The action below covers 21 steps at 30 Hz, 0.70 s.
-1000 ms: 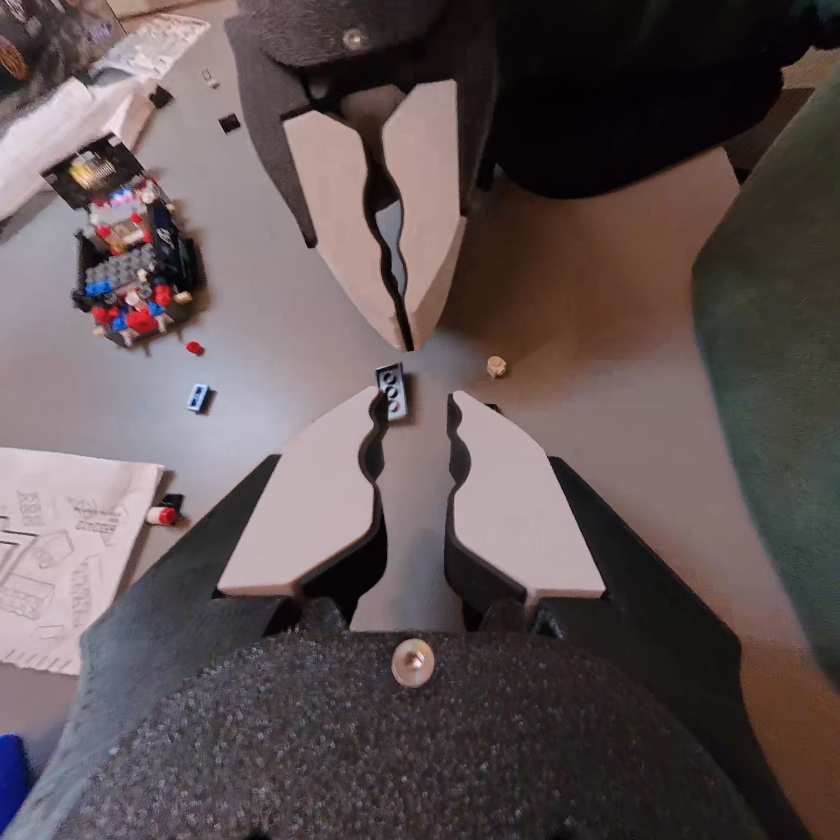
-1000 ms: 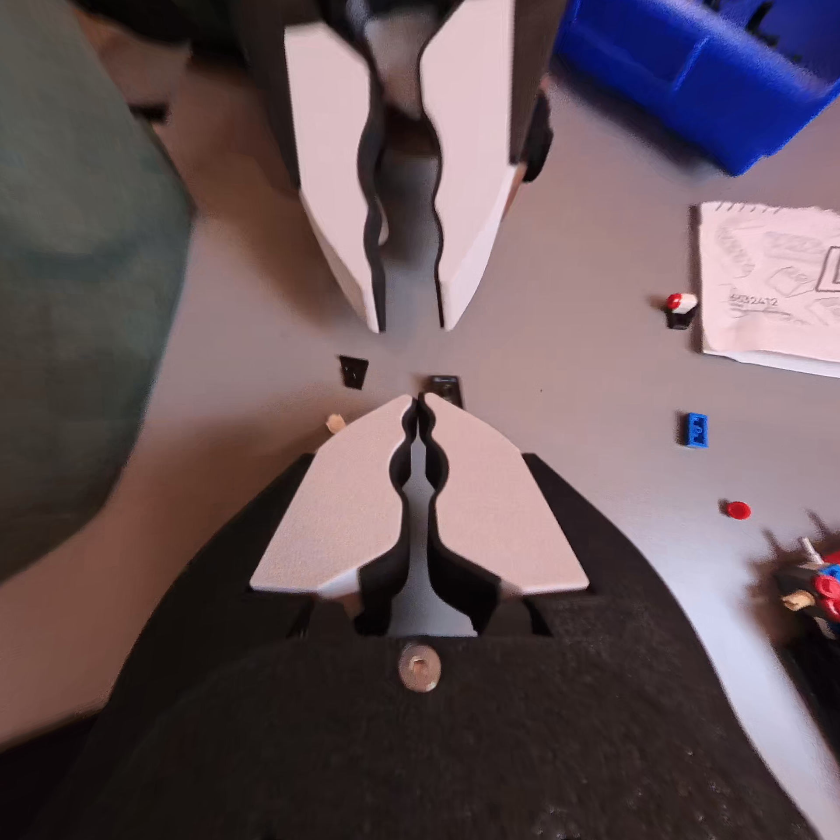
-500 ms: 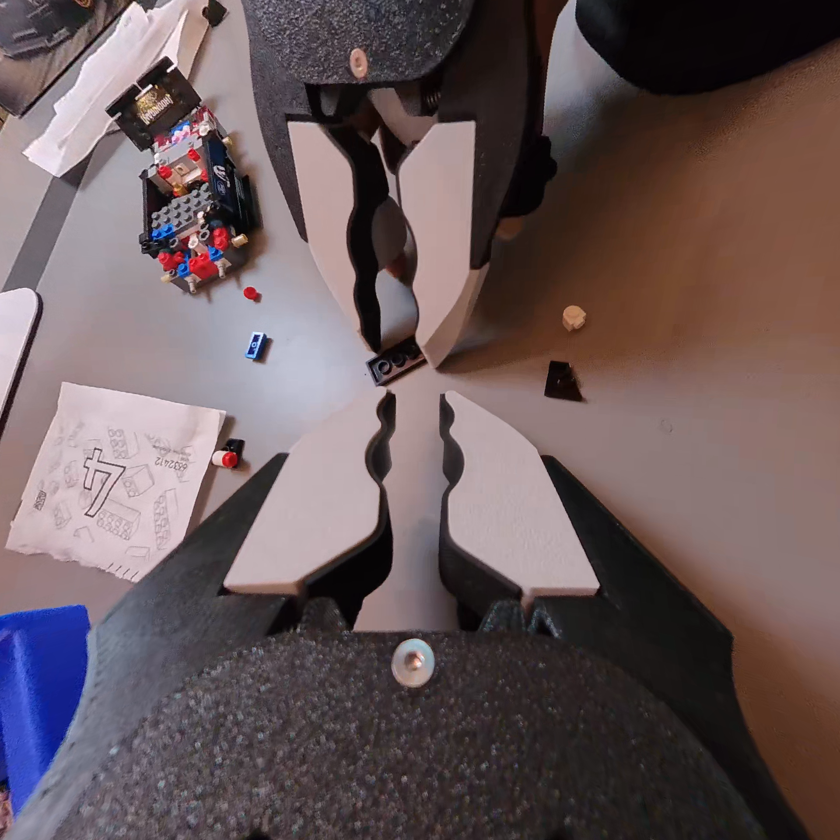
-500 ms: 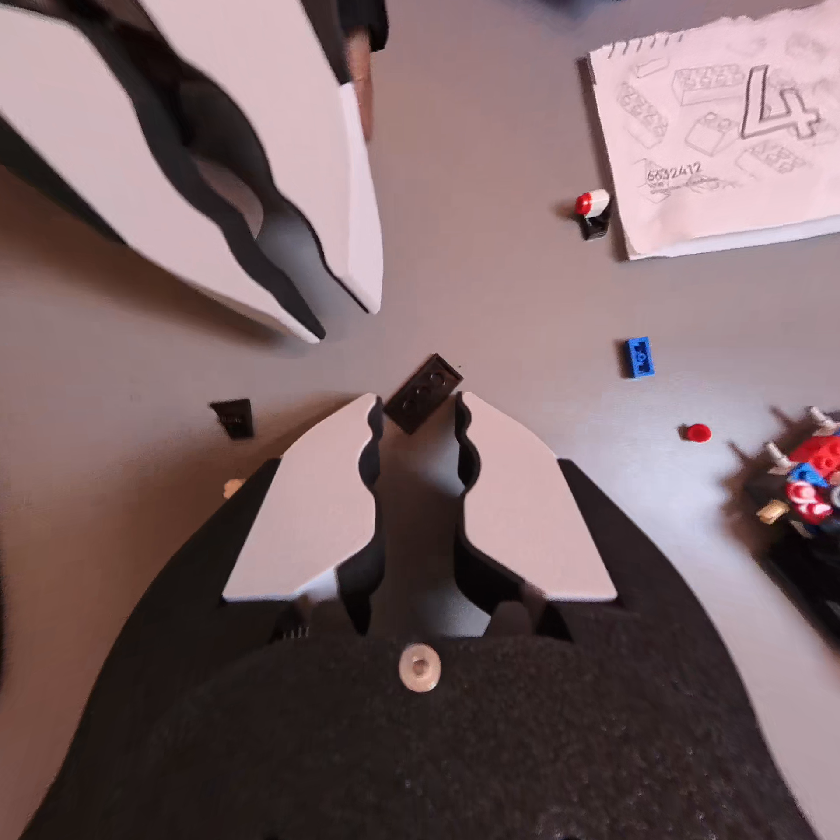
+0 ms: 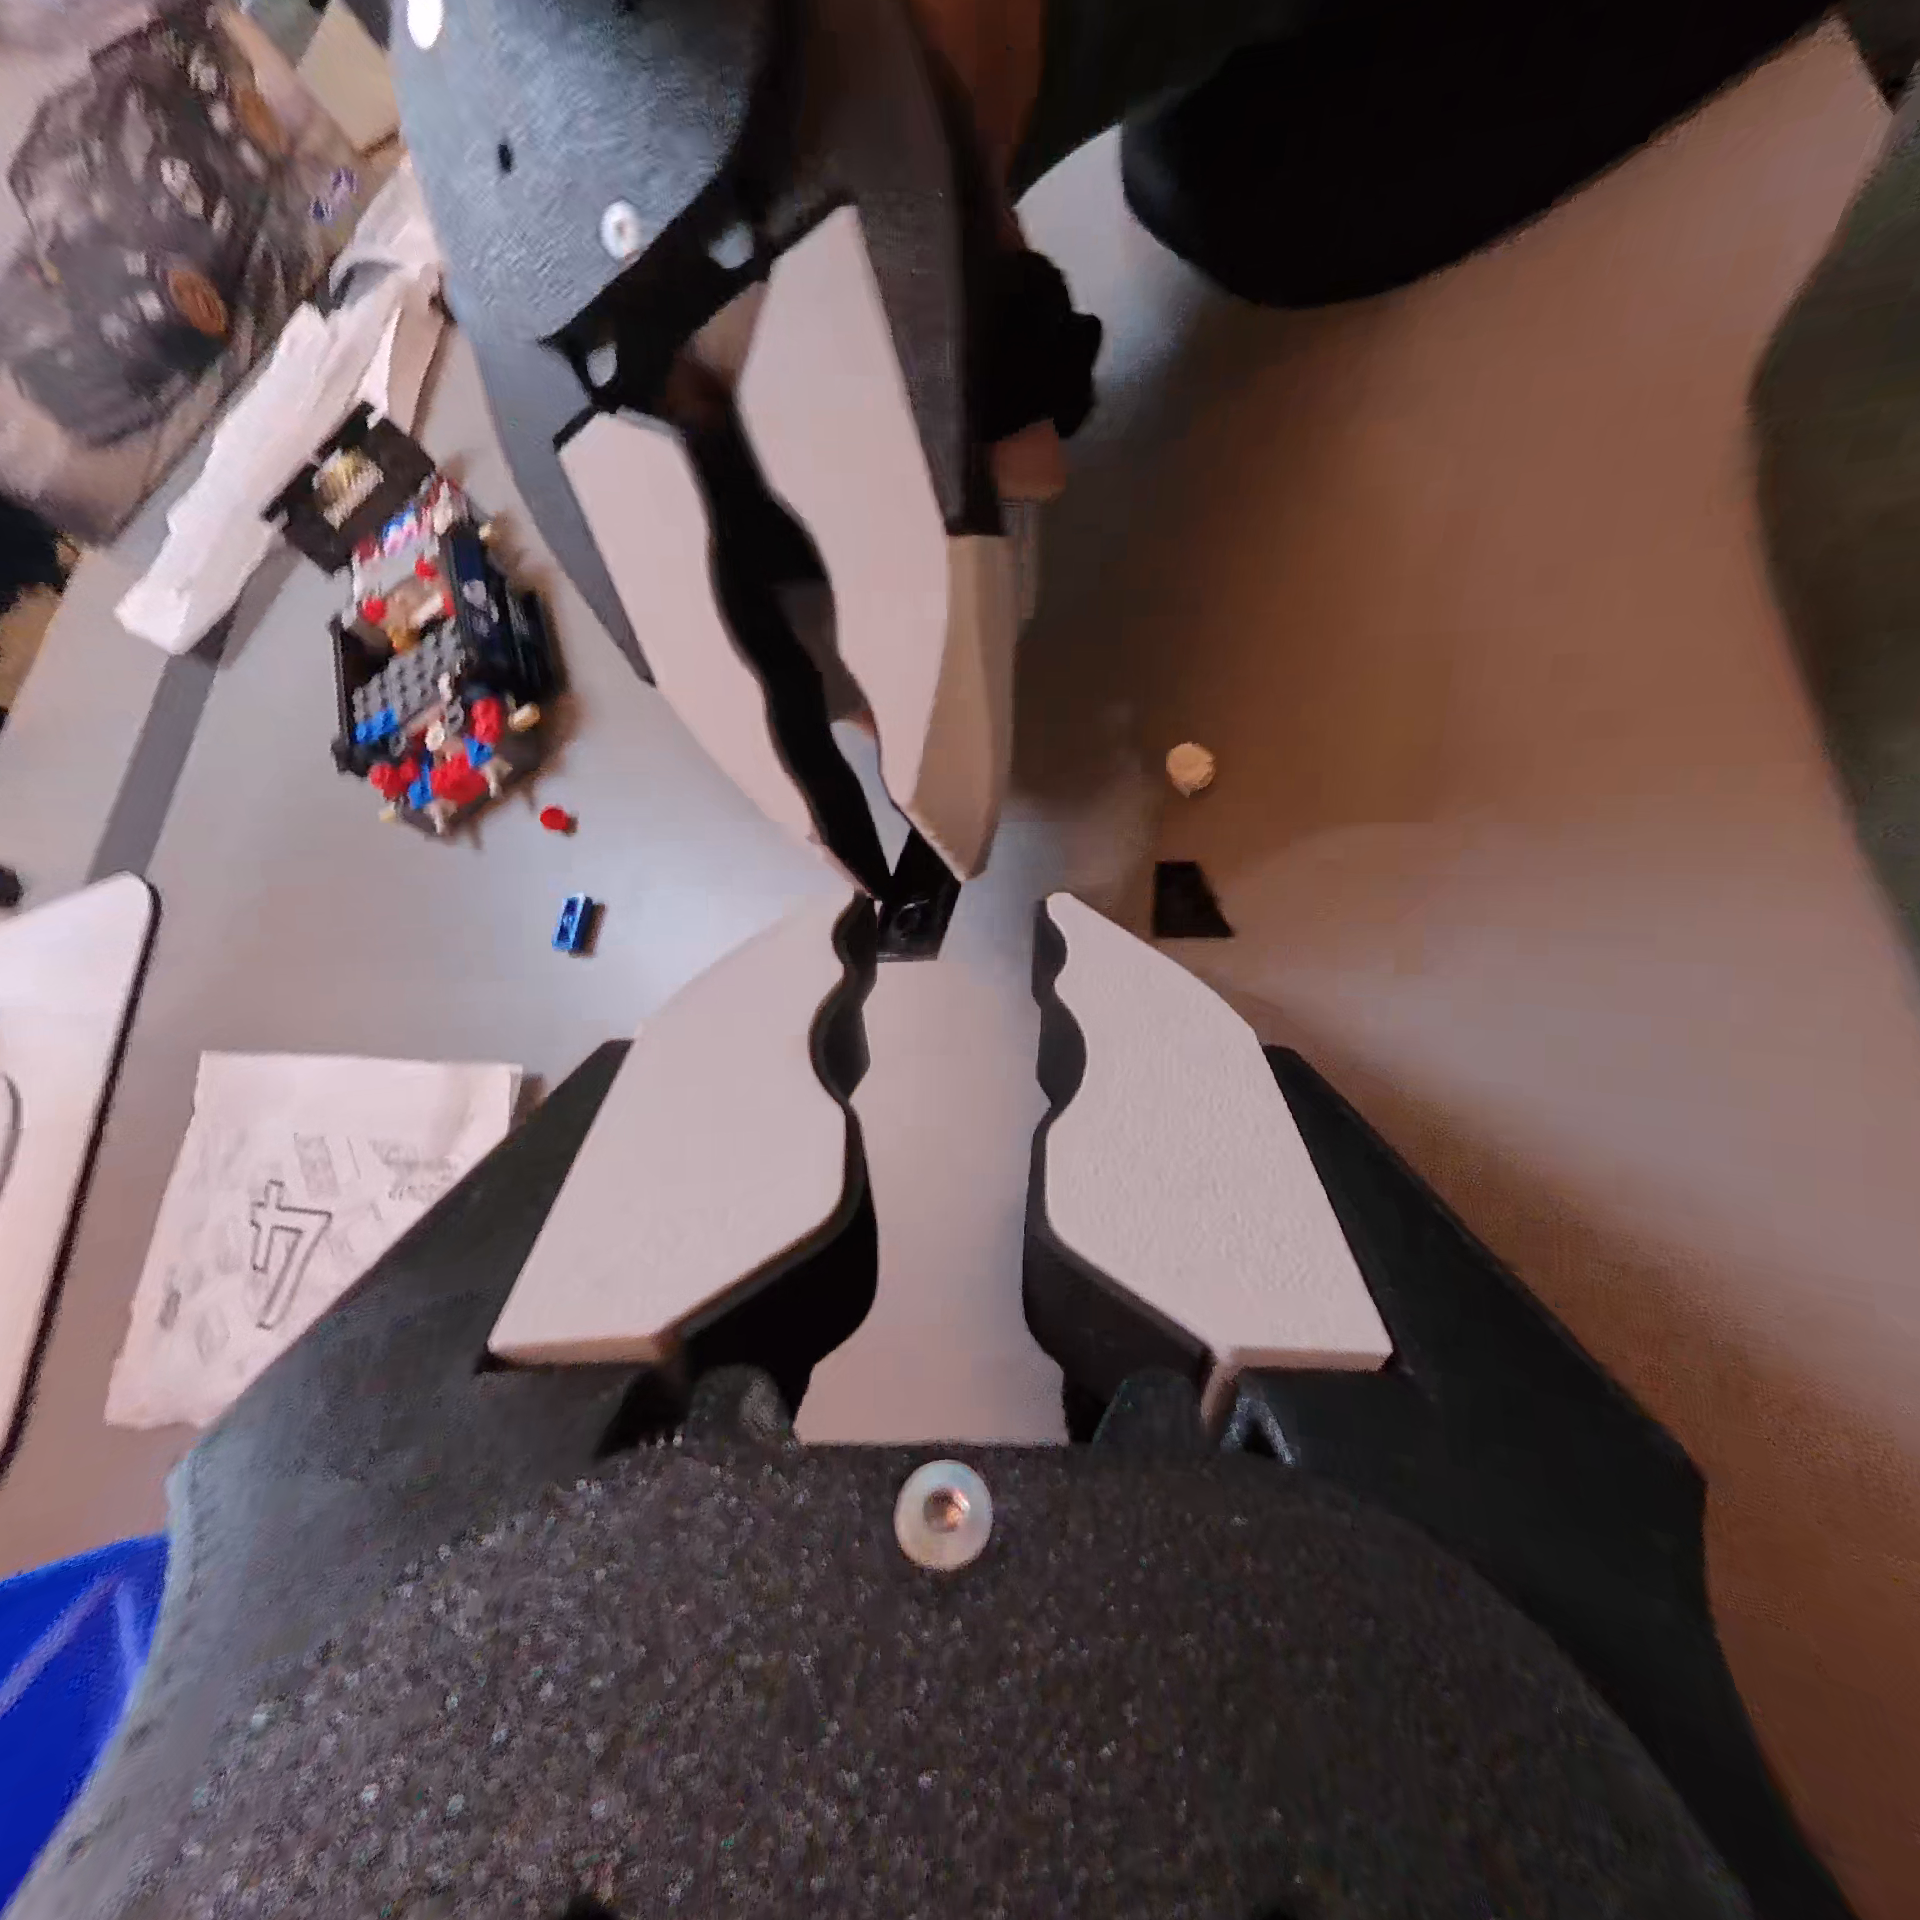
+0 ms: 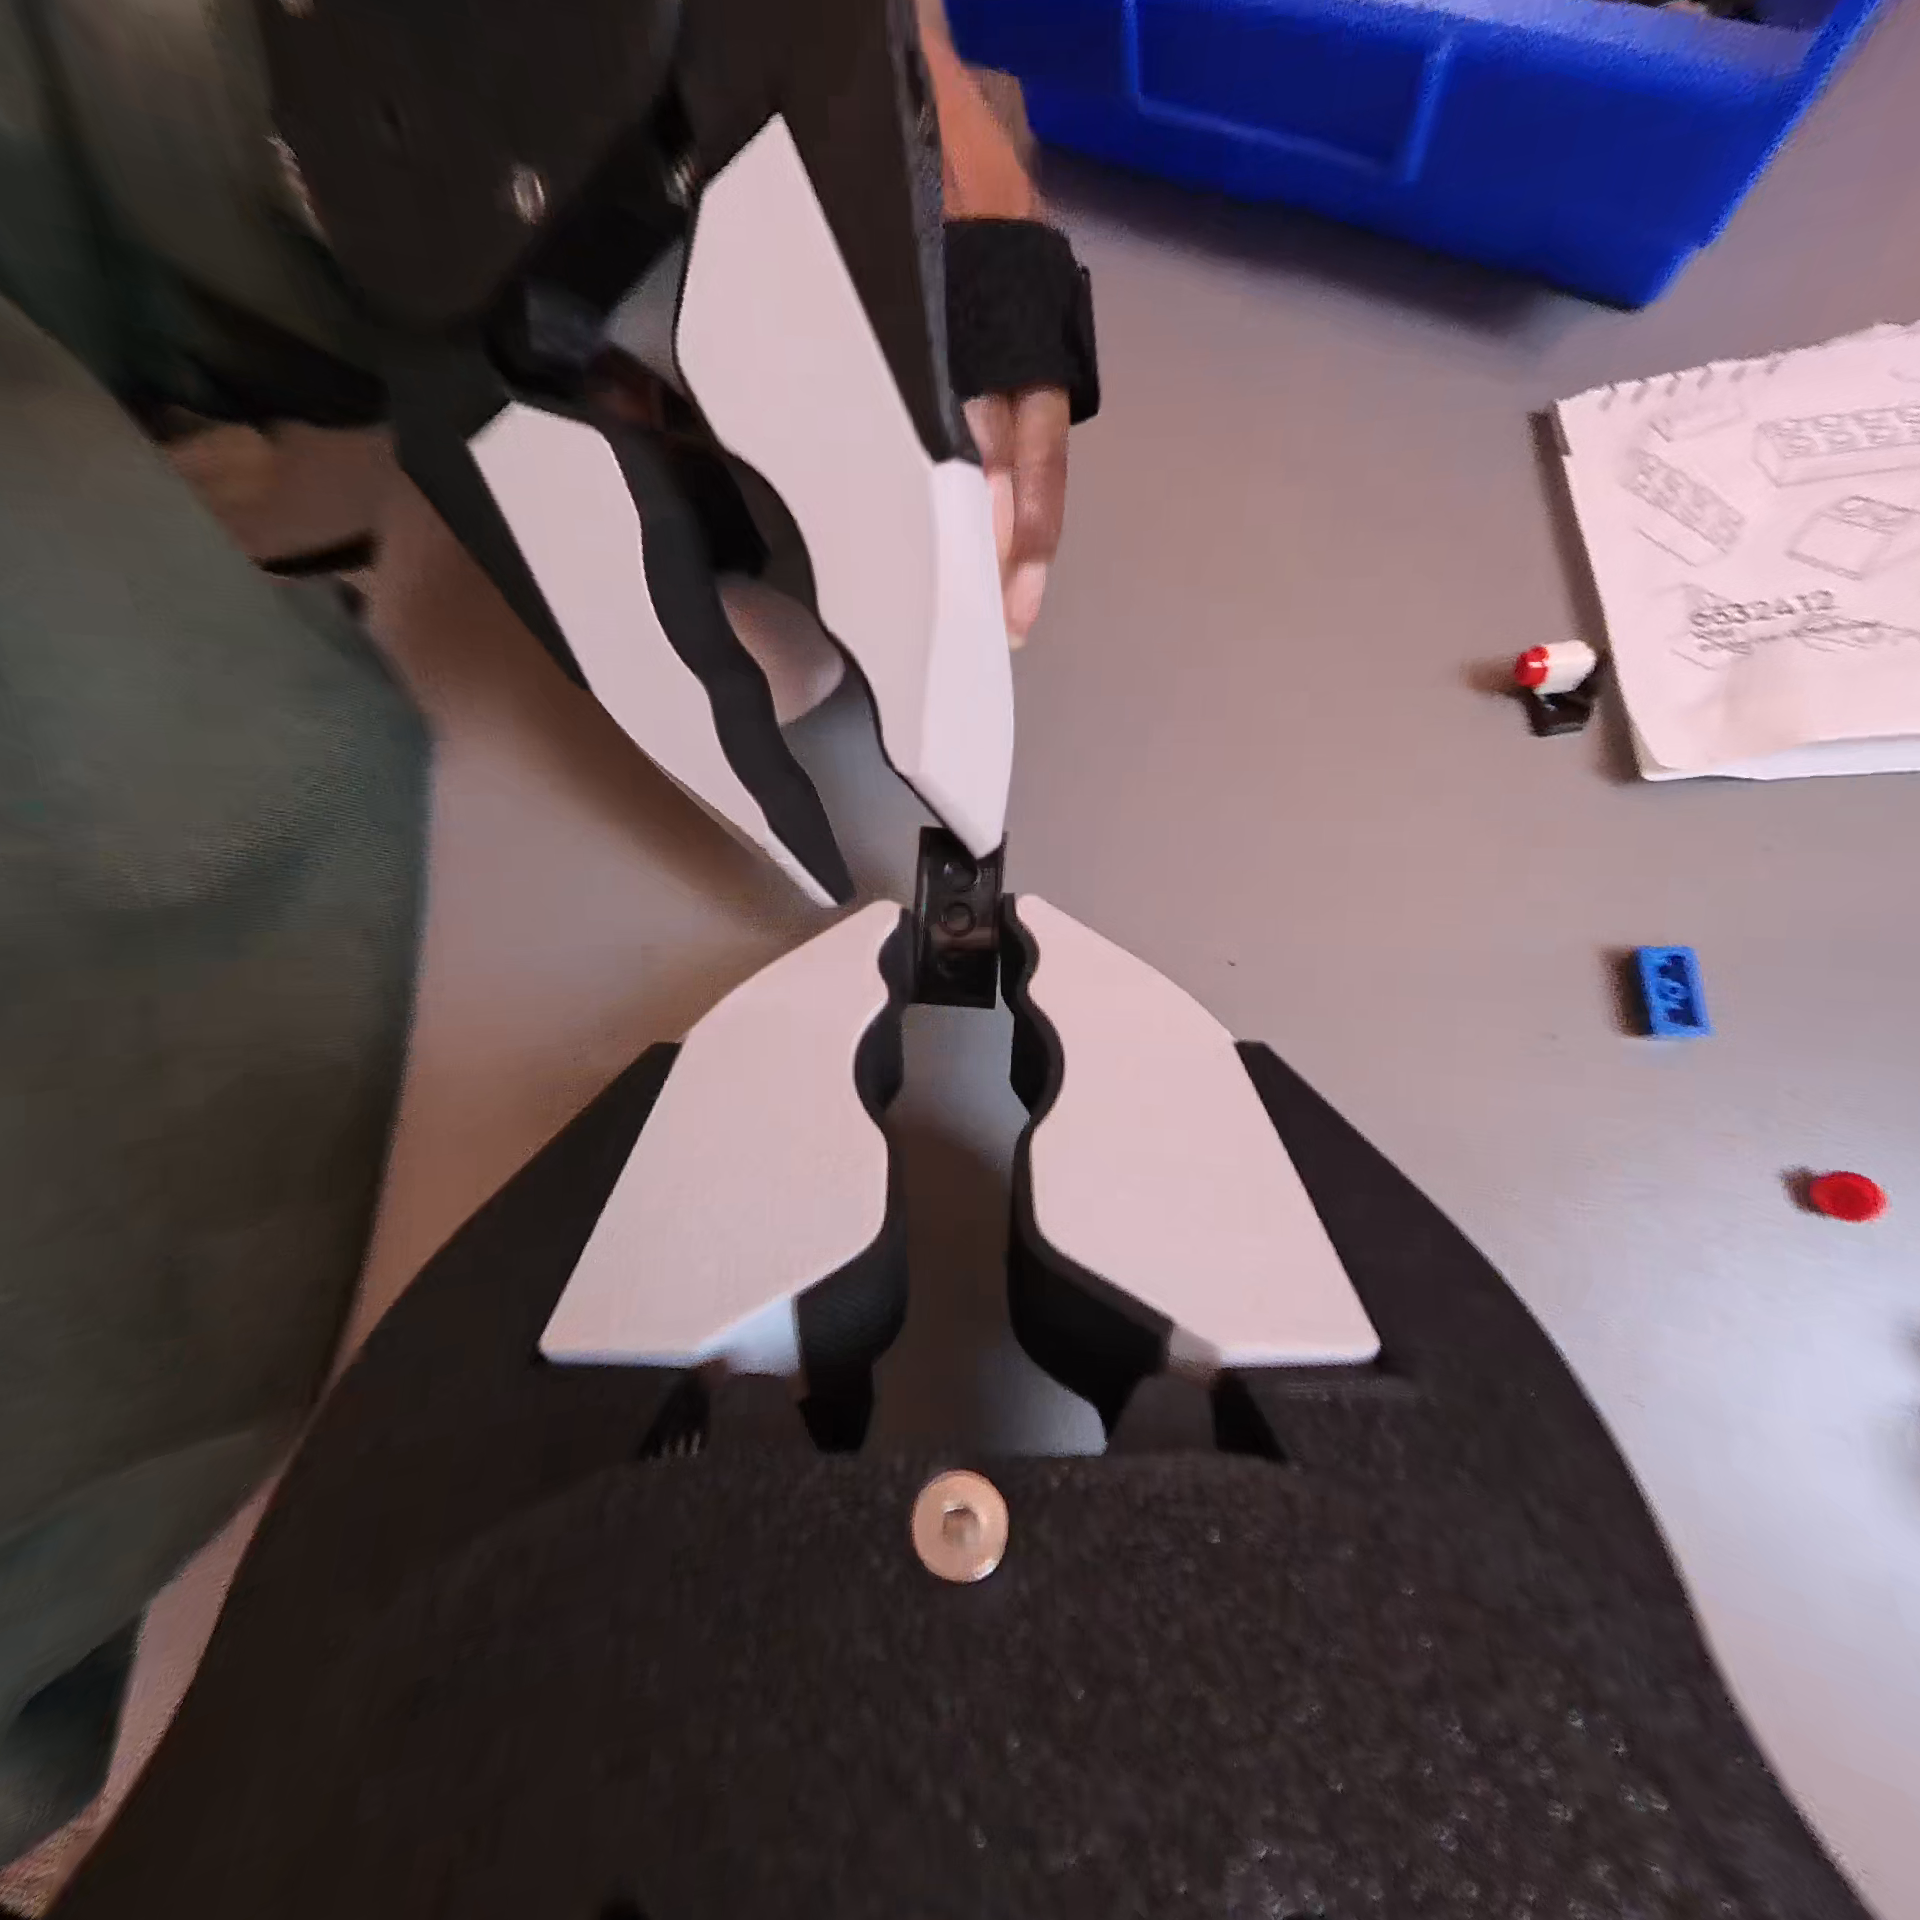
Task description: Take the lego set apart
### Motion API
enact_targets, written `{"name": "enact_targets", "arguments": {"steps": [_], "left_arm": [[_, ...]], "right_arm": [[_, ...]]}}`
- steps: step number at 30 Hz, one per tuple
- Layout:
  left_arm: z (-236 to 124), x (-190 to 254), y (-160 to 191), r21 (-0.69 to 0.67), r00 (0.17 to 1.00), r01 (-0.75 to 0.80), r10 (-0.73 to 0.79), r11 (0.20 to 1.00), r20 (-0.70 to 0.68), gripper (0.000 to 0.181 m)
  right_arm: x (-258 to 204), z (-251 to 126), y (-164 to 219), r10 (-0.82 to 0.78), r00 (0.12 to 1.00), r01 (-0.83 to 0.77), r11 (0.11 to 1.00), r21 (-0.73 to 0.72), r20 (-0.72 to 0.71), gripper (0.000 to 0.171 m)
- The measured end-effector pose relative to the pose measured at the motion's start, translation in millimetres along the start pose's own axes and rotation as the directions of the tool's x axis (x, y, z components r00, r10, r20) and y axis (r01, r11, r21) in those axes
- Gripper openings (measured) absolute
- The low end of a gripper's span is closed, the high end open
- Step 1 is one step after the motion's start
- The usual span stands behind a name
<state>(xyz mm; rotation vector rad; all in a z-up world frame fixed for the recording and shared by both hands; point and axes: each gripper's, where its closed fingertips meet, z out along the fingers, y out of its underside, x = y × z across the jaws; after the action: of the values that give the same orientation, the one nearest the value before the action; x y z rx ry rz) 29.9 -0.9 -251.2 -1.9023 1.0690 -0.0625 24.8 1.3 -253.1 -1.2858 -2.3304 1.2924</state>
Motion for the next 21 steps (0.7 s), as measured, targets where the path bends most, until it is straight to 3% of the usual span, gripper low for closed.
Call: {"name": "enact_targets", "arguments": {"steps": [5,7,10,12,15,18,21], "left_arm": [[-2,-1,-7,0.0,0.991,-0.117,0.116,0.993,0.069,0.012],[-7,-7,-6,-0.017,0.989,-0.111,0.113,0.994,0.092,0.003],[-27,-47,6,-0.063,0.967,0.001,0.015,0.998,0.256,0.003],[-56,-93,28,-0.09,0.883,0.166,-0.107,0.982,0.457,0.003],[-104,-140,73,0.0,0.65,0.485,-0.361,0.874,0.669,0.004],[-133,-155,110,0.075,0.466,0.654,-0.479,0.753,0.744,0.003],[-135,-153,126,0.086,0.409,0.731,-0.535,0.677,0.739,0.025]], "right_arm": [[-16,-5,-9,0.056,0.988,-0.066,0.995,0.069,0.142,0.016],[-12,-8,-14,0.07,0.99,-0.083,0.992,0.1,0.125,0.01],[-4,-17,-18,0.025,0.998,-0.031,0.992,0.121,0.05,0.023],[-9,-15,-6,-0.09,0.996,0.09,0.996,0.027,0.004,0.024],[-30,4,19,-0.251,0.967,0.254,0.957,-0.138,0.043,0.024],[-36,19,35,-0.316,0.948,0.317,0.91,-0.266,0.047,0.024],[-39,26,36,-0.31,0.949,0.311,0.906,-0.286,0.049,0.022]]}}
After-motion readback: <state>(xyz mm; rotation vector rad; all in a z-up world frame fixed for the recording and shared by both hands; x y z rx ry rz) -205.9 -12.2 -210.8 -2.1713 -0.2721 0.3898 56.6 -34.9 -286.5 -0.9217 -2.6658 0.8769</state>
